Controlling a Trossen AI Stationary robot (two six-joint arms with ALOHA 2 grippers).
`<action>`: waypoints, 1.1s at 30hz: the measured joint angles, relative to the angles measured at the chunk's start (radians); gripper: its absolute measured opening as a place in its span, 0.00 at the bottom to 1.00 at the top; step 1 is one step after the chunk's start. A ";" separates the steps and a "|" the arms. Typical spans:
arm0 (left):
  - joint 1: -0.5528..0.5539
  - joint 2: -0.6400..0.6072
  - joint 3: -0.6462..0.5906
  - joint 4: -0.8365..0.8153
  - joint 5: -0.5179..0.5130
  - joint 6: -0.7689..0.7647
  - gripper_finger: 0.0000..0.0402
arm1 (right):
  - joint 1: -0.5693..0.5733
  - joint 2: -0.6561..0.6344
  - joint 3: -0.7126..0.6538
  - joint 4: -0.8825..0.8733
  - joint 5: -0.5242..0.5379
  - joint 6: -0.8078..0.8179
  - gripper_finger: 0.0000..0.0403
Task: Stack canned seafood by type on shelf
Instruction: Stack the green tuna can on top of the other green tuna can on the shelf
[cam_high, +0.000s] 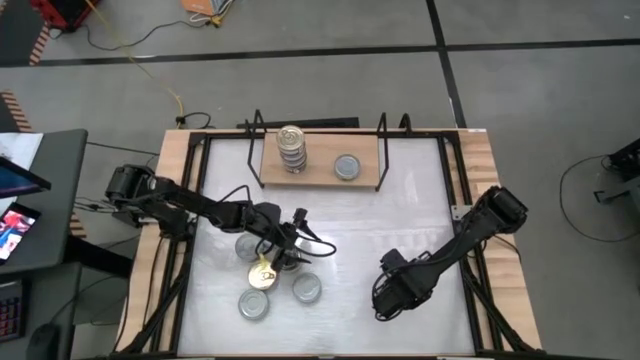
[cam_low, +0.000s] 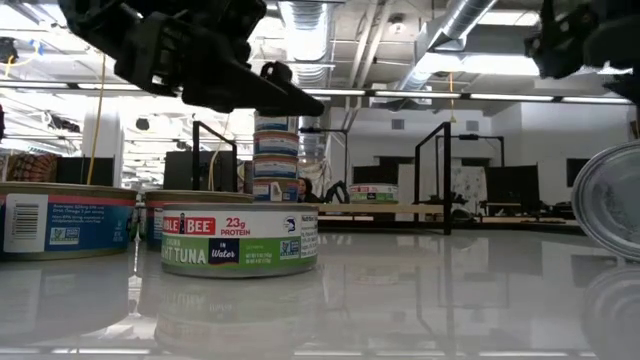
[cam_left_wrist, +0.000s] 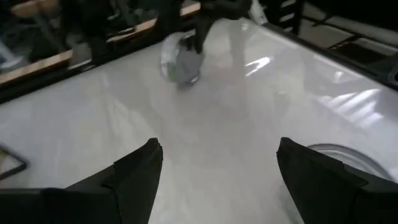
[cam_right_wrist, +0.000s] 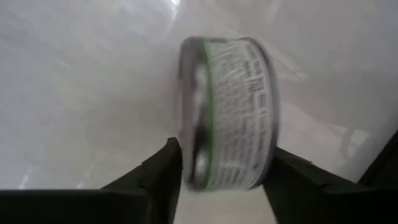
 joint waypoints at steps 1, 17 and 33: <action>-0.007 0.000 -0.007 0.007 -0.023 -0.001 0.75 | -0.005 0.000 -0.009 0.000 0.002 -0.004 0.53; -0.218 -0.165 -0.024 -0.164 -0.441 0.039 0.75 | -0.058 0.000 0.019 -0.026 0.333 -0.375 0.42; -0.246 -0.279 -0.135 -0.196 -0.424 -0.281 0.75 | -0.342 0.000 0.055 0.129 0.984 -1.163 0.42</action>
